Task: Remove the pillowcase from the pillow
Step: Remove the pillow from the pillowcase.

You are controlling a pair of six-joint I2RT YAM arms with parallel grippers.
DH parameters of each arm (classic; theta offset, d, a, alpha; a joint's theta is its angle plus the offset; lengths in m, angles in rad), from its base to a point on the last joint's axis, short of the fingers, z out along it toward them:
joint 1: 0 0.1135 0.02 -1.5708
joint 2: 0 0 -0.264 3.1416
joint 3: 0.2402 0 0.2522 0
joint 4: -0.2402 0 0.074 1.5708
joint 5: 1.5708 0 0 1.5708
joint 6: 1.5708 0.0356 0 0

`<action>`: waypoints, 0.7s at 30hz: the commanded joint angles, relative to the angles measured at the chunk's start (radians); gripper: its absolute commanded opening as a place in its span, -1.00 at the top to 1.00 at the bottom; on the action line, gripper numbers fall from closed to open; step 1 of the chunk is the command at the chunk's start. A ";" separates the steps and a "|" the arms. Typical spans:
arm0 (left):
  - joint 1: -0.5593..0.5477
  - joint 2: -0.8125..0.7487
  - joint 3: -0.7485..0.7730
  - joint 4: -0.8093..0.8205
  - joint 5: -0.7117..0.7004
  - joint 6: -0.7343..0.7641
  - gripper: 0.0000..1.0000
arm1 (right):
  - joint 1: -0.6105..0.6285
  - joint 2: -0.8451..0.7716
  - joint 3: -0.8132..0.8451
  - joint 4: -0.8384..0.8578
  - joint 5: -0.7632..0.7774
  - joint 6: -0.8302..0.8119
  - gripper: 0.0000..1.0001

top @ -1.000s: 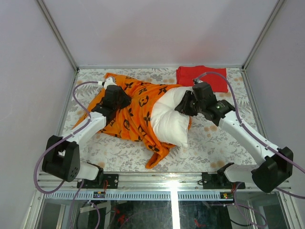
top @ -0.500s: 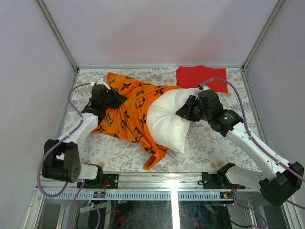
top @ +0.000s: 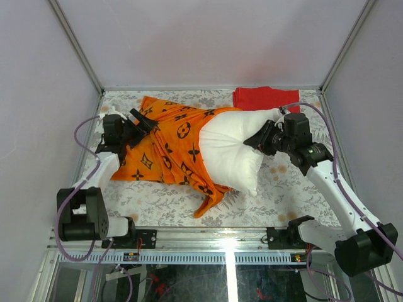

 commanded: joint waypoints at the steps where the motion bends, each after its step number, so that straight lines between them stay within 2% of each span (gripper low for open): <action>1: 0.018 -0.128 -0.042 -0.162 -0.282 0.061 -1.00 | -0.042 0.059 -0.049 0.216 -0.135 0.065 1.00; 4: -0.024 -0.245 -0.059 -0.209 -0.396 0.034 -1.00 | -0.069 0.122 -0.021 0.235 -0.140 0.062 1.00; 6: -0.029 -0.310 -0.078 -0.237 -0.421 0.015 -1.00 | -0.111 0.139 -0.012 0.264 -0.169 0.086 1.00; 9: -0.037 -0.360 -0.100 -0.313 -0.491 -0.002 -1.00 | -0.197 0.158 -0.026 0.342 -0.285 0.152 1.00; 13: -0.040 -0.418 -0.179 -0.343 -0.544 -0.031 -1.00 | -0.282 0.163 -0.053 0.378 -0.343 0.183 1.00; 17: -0.040 -0.441 -0.239 -0.336 -0.587 -0.036 -1.00 | -0.319 0.140 -0.100 0.404 -0.358 0.188 1.00; 21: -0.040 -0.375 -0.258 -0.272 -0.563 -0.024 -0.94 | -0.327 0.128 -0.125 0.408 -0.378 0.185 1.00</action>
